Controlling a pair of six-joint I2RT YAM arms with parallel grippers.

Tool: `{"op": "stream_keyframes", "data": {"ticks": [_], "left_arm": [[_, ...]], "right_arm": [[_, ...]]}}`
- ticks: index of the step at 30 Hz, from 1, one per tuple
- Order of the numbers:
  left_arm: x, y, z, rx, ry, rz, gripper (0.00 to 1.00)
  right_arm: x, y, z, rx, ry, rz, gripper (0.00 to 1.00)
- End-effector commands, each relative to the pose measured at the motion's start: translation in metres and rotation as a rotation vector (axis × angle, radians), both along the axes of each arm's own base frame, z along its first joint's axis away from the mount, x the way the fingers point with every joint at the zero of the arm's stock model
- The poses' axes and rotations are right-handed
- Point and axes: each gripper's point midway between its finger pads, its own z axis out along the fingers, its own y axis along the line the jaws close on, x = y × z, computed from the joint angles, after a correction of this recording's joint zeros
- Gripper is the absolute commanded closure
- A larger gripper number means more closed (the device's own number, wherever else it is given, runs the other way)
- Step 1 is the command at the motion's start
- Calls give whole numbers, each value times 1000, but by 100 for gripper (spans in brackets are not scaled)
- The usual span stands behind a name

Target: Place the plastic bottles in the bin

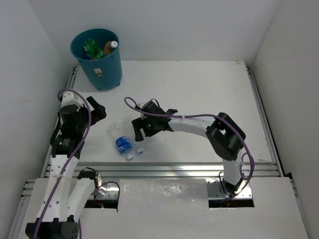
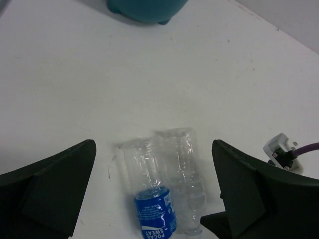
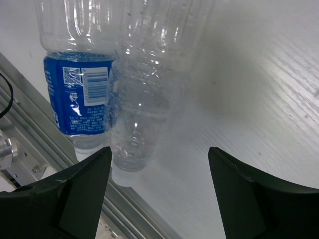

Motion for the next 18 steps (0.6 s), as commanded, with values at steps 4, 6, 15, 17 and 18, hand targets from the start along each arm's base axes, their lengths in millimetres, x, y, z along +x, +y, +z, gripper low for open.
{"op": "stream_keyframes", "data": {"ticks": [4,6,15,17,18], "left_arm": [[5,3,32,28,-116,3,0],[6,-1,33,22,-120,-14,0],[7,-5,30,20,-111,-40,0],[7,-5,30,21,-107,-43,0],[7,-5,29,20,-107,-45,0]], "right_arm": [[11,26,23,69,-35,-2,22],[10,28,19,63,-25,1,21],[13,38,-18,-37,23,-11,23],[23,26,-26,-106,-14,-70,29],[24,14,-30,-161,-15,-99,31]]}}
